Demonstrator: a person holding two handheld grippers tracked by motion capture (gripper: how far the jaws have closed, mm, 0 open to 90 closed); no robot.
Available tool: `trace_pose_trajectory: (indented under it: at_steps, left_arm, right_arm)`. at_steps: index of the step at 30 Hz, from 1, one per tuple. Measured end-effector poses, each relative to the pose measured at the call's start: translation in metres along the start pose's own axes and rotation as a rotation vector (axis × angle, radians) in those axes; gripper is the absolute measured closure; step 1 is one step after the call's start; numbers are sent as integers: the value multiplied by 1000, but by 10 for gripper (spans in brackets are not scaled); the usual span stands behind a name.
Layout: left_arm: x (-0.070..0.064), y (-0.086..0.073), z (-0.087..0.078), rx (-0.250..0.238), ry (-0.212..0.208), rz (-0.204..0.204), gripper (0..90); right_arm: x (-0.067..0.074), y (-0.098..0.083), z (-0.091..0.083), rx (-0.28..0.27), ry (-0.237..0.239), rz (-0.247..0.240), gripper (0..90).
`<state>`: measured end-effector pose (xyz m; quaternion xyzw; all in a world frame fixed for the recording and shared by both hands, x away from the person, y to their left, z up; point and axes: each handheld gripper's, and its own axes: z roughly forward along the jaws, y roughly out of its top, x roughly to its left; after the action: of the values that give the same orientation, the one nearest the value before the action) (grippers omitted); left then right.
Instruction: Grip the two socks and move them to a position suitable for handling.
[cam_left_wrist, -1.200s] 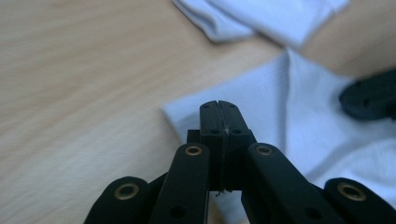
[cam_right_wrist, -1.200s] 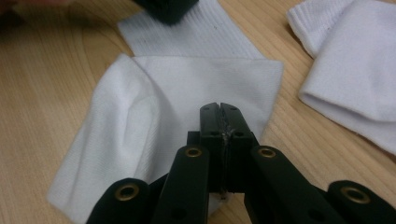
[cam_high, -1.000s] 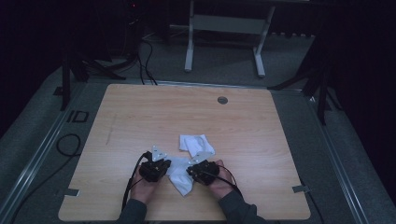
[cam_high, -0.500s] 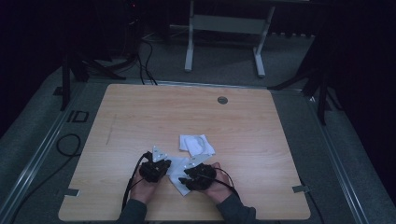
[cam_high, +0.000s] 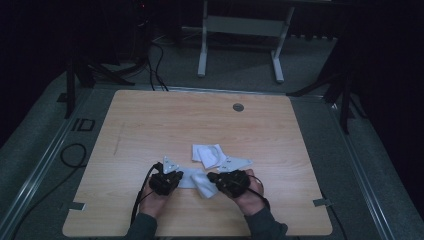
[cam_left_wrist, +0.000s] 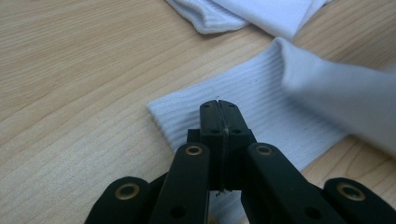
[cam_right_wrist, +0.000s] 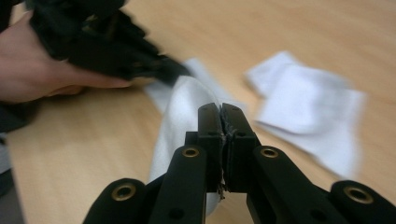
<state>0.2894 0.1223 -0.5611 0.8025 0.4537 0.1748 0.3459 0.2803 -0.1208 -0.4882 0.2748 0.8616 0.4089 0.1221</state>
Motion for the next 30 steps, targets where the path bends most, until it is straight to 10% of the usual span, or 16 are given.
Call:
trace_pose_trajectory:
  at_steps: [11,22,30]
  left_arm:
    - [-1,0,-1,10,3,23,898]
    - [-2,0,-1,6,8,38,895]
    - [-5,2,-8,-58,20,58,834]
  right_arm:
    - [-59,-32,-49,15,-158,140,870]
    - [-76,-53,-32,152,-349,123,765]
    - [-71,-60,1,174,-237,99,823]
